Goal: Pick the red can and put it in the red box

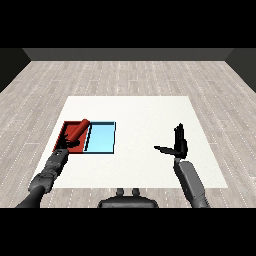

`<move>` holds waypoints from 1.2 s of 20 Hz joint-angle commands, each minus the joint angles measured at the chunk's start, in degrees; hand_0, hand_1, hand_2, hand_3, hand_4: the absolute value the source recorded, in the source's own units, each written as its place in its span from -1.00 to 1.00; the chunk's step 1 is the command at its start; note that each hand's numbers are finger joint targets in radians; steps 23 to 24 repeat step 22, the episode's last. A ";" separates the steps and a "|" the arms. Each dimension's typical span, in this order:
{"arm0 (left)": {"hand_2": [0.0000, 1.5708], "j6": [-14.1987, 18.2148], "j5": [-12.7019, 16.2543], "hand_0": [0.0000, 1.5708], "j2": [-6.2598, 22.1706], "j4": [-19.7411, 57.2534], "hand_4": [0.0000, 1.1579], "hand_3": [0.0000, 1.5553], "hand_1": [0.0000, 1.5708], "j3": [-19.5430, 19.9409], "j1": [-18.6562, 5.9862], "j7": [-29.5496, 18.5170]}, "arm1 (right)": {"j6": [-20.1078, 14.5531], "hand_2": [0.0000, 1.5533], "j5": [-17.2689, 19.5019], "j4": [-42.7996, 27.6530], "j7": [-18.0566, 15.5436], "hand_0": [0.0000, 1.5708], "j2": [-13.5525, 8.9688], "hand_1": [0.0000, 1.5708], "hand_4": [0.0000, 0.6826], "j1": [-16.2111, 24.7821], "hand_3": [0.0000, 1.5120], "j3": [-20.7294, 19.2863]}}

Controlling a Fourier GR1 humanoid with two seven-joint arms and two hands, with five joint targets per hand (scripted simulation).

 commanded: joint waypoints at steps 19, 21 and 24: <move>-1.00 -15.16 9.10 -0.72 1.71 -14.35 -1.00 -1.00 -0.72 9.22 0.67 -20.95 | 5.88 -1.00 -1.45 -4.21 -1.96 -1.00 0.53 -1.00 -1.00 2.30 -1.00 -0.05; -1.00 -18.51 9.78 -1.00 -0.72 -19.18 -1.00 -1.00 -1.00 8.70 0.53 -24.16 | 6.40 -1.00 -1.59 -5.54 -1.81 -1.00 -0.40 -1.00 -1.00 2.09 -1.00 -0.40; -1.00 -18.21 9.63 -1.00 -1.83 -20.61 -1.00 -1.00 -1.00 8.21 2.54 -25.64 | 8.36 -1.00 -1.92 -6.27 -1.15 -1.00 -1.63 -1.00 -1.00 3.17 -1.00 -0.08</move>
